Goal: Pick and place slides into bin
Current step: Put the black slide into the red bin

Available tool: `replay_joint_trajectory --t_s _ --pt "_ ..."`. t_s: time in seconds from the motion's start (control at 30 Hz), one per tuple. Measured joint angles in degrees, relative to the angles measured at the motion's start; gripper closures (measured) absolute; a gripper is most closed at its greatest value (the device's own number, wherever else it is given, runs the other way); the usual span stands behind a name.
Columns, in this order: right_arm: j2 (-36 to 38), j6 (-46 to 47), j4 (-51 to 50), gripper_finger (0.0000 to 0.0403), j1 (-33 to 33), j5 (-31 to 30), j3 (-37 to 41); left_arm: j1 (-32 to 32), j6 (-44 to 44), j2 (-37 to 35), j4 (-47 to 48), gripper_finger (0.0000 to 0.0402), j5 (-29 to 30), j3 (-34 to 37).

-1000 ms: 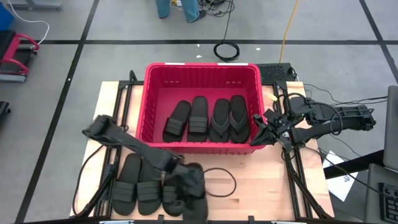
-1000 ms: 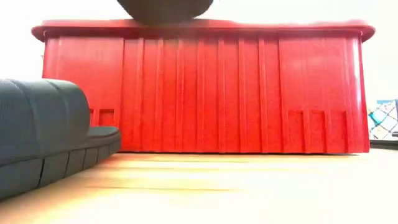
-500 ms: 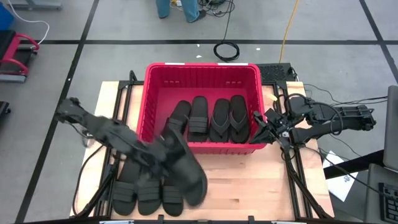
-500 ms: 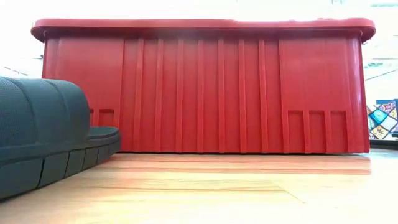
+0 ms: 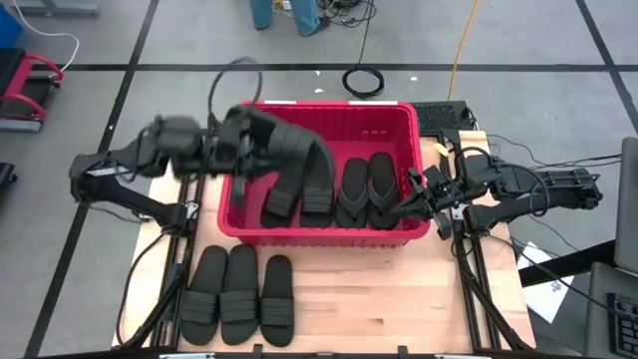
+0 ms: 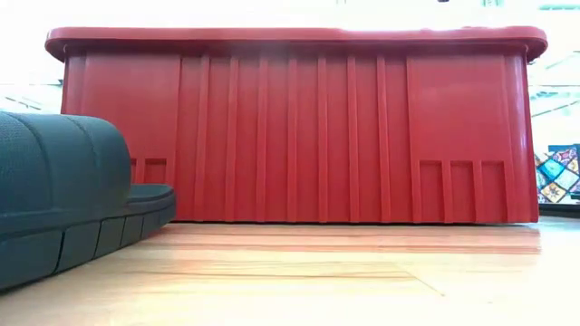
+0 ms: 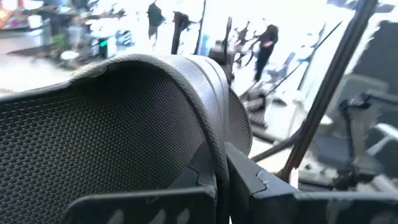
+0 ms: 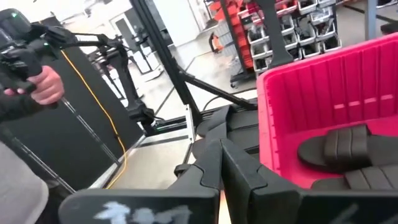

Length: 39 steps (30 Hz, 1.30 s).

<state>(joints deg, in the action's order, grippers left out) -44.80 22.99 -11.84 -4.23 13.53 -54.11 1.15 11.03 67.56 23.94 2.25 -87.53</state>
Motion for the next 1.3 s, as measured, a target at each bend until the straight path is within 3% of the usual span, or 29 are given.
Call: replay_joint_trajectory --t_s 0.1,0.3,0.4,0.63,0.73,1.07,1.3 --pt "0.0 -1.7 0.0 0.0403 0.0 0.0 0.0 -9.0 -0.2 3.3 -3.1 0.04 -12.6 -1.3" --pt "0.0 -10.3 -0.5 0.0403 0.1 0.0 0.0 -20.4 -1.9 17.1 0.7 0.04 -29.6 -12.7" --pt "0.2 -16.6 -0.5 0.0403 0.4 -1.6 0.0 -23.0 -3.9 26.3 6.9 0.04 -37.0 -22.2" --pt "0.6 -22.0 -0.4 0.0403 2.1 -6.8 0.0 -24.3 -12.6 43.2 27.5 0.0401 -47.0 -43.3" --pt "1.0 -22.2 -0.4 0.0403 2.7 -10.1 0.0 -25.5 -16.4 47.4 33.0 0.0401 -49.0 -47.6" --pt "1.1 -19.2 0.9 0.0403 2.9 -25.4 0.0 -27.5 -26.9 51.9 38.3 0.0401 -53.4 -46.7" --pt "-0.3 -14.8 3.6 0.0397 3.2 -28.5 0.0 -27.0 -35.3 51.8 48.4 0.0401 -53.2 -46.7"
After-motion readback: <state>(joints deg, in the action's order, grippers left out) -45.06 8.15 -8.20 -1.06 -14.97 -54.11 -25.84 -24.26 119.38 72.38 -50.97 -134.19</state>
